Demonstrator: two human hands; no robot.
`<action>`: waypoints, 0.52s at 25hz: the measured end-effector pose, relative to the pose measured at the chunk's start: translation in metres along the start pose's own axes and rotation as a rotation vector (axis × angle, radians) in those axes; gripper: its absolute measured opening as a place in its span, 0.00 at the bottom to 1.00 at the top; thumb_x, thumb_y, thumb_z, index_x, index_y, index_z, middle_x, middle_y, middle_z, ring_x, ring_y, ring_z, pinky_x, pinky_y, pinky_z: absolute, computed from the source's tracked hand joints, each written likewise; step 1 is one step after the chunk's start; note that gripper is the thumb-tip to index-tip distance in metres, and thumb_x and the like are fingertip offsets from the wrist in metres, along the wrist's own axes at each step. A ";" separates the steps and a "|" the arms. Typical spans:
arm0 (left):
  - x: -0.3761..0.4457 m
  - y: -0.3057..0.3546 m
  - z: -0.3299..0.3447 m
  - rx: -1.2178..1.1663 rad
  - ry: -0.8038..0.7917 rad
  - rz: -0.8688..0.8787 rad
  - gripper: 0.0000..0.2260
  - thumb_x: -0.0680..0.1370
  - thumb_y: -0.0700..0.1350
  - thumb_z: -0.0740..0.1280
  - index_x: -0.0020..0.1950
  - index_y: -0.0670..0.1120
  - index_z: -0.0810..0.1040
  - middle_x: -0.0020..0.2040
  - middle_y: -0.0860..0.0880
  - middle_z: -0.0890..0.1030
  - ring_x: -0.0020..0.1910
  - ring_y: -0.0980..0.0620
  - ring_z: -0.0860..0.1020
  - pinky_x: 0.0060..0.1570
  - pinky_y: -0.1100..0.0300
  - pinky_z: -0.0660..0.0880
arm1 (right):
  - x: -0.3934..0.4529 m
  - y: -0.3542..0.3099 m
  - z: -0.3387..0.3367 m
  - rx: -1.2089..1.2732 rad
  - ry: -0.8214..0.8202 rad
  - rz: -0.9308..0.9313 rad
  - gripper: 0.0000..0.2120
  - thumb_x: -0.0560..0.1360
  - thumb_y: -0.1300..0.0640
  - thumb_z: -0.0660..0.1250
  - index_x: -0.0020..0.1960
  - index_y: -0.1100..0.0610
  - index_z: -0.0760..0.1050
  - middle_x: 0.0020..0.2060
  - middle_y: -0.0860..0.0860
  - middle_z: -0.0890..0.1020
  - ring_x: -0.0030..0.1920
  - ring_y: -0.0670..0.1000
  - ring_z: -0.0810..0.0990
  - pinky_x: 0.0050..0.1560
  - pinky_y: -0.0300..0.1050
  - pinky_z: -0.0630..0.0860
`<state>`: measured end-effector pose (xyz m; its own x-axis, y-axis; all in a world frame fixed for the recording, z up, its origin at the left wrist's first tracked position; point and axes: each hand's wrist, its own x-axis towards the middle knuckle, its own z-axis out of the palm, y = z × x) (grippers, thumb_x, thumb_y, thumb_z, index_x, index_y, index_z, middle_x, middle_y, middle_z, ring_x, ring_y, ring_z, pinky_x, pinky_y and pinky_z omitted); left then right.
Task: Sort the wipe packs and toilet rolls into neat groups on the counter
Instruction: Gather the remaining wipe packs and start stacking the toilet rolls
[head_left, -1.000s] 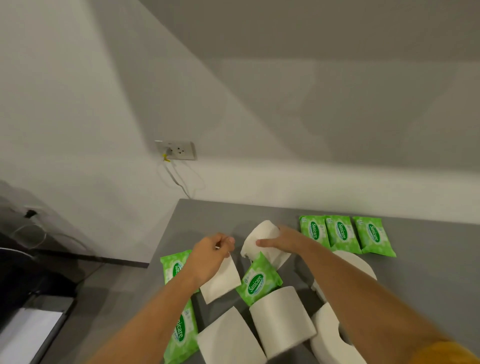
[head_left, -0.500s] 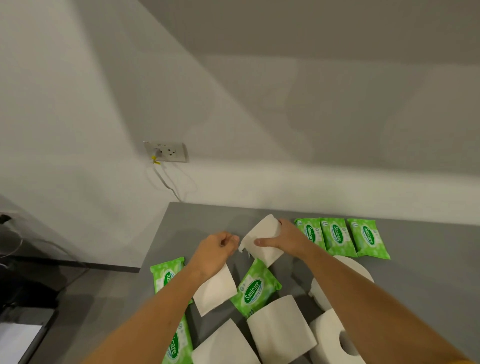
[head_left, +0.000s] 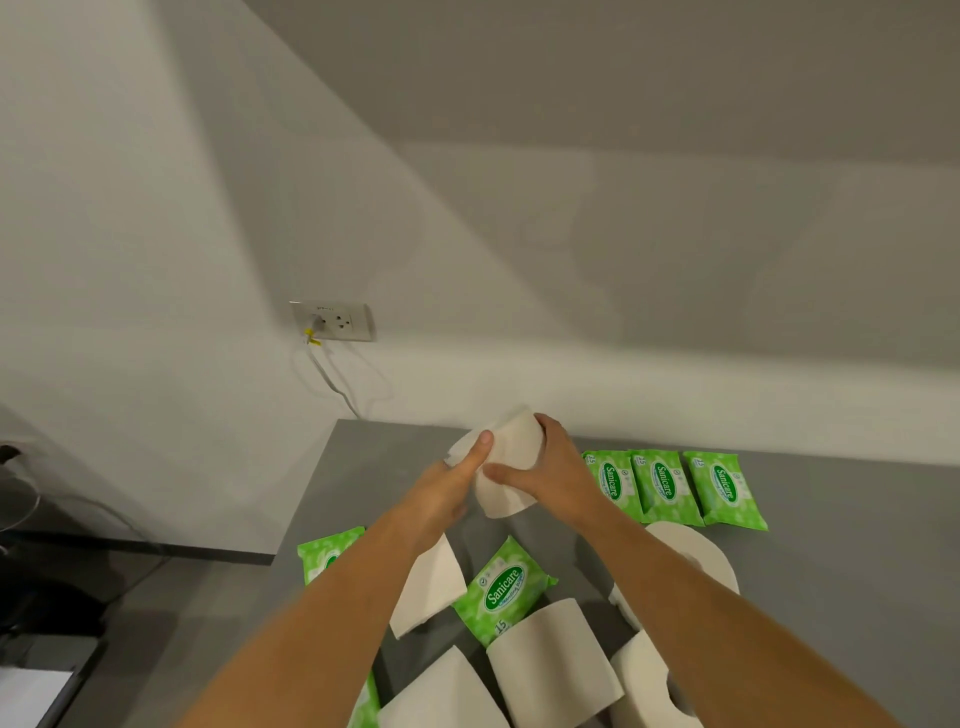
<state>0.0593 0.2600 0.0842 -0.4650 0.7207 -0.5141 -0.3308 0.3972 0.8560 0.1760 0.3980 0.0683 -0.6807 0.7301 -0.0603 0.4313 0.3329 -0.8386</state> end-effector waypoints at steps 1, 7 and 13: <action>-0.001 0.002 0.000 -0.055 -0.029 0.017 0.31 0.70 0.68 0.71 0.66 0.50 0.79 0.56 0.50 0.87 0.58 0.51 0.84 0.55 0.57 0.80 | -0.003 -0.003 0.003 -0.007 -0.011 -0.017 0.55 0.55 0.31 0.78 0.74 0.50 0.61 0.66 0.45 0.73 0.63 0.48 0.75 0.63 0.52 0.77; -0.002 0.006 -0.013 -0.012 -0.038 0.205 0.26 0.71 0.60 0.76 0.65 0.49 0.81 0.56 0.47 0.87 0.57 0.47 0.85 0.54 0.51 0.84 | -0.010 -0.016 0.011 -0.006 -0.087 -0.108 0.52 0.58 0.33 0.79 0.75 0.47 0.61 0.67 0.45 0.71 0.65 0.47 0.73 0.64 0.50 0.76; 0.003 0.011 -0.037 -0.005 0.013 0.281 0.27 0.68 0.55 0.81 0.64 0.48 0.83 0.57 0.45 0.86 0.59 0.42 0.84 0.61 0.39 0.80 | -0.005 -0.025 0.012 -0.008 -0.147 -0.149 0.51 0.58 0.33 0.78 0.75 0.45 0.61 0.68 0.44 0.71 0.65 0.46 0.73 0.61 0.46 0.76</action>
<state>0.0243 0.2456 0.0902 -0.5495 0.7951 -0.2568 -0.1916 0.1793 0.9650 0.1619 0.3788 0.0837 -0.8162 0.5776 -0.0152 0.3237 0.4353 -0.8401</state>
